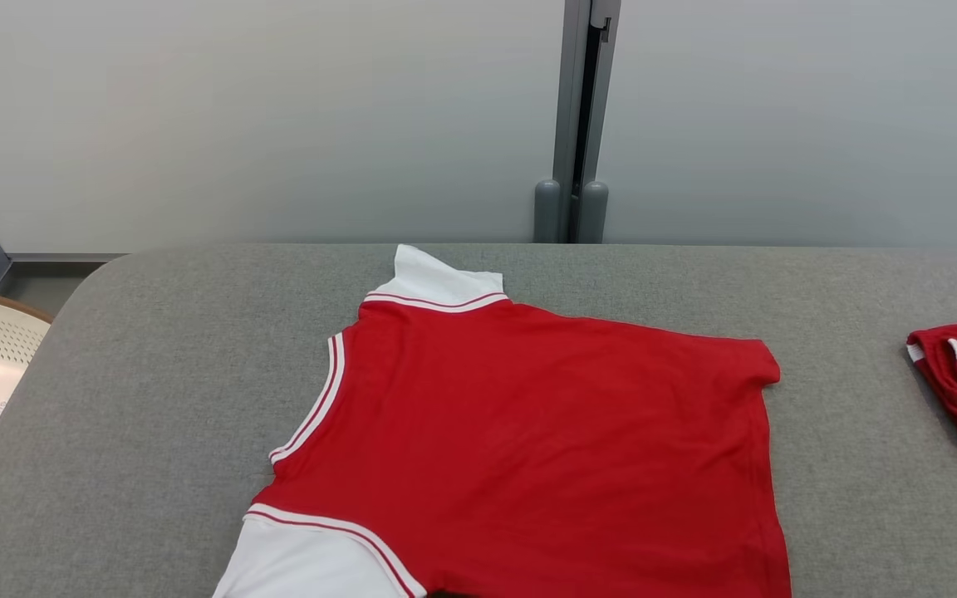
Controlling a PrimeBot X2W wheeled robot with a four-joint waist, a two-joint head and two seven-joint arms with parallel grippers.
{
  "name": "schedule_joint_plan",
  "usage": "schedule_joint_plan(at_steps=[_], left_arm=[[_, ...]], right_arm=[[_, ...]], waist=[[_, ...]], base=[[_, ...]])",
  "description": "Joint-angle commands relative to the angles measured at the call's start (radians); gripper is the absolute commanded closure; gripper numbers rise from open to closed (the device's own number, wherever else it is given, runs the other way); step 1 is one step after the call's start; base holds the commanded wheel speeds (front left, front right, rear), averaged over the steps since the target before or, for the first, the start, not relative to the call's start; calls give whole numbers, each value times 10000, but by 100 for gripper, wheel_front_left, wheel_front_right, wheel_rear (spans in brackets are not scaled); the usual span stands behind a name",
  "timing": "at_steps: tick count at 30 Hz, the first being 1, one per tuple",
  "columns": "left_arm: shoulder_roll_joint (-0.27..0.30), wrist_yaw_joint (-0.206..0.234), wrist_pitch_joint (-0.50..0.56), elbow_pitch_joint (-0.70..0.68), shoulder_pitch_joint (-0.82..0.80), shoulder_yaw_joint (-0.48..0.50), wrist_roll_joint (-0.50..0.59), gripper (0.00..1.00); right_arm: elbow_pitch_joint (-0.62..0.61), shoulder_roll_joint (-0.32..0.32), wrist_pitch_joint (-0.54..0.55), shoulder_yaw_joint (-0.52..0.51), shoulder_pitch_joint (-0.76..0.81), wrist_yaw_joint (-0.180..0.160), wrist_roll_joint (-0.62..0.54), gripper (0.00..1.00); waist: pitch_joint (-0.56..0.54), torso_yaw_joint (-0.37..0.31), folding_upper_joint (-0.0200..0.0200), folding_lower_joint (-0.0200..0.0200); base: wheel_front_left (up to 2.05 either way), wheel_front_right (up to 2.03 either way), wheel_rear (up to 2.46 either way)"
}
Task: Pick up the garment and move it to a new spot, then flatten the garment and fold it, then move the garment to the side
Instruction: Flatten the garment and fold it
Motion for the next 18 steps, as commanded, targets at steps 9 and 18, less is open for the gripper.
schedule_joint_plan(at_steps=[9, 18], left_arm=[[54, -44, 360, -452, -635, -83, -278, 100], [-23, -696, 429, 1140, -2856, -74, -1236, 100]], right_arm=[[-151, 138, 456, -253, -181, -4, -84, 100], [-75, 348, 1020, -653, -1200, -4, 98, 100]], waist=[[110, -163, 0, 0], [688, -528, 0, 0]], base=[[0, 0, 0], [0, 0, 0]])
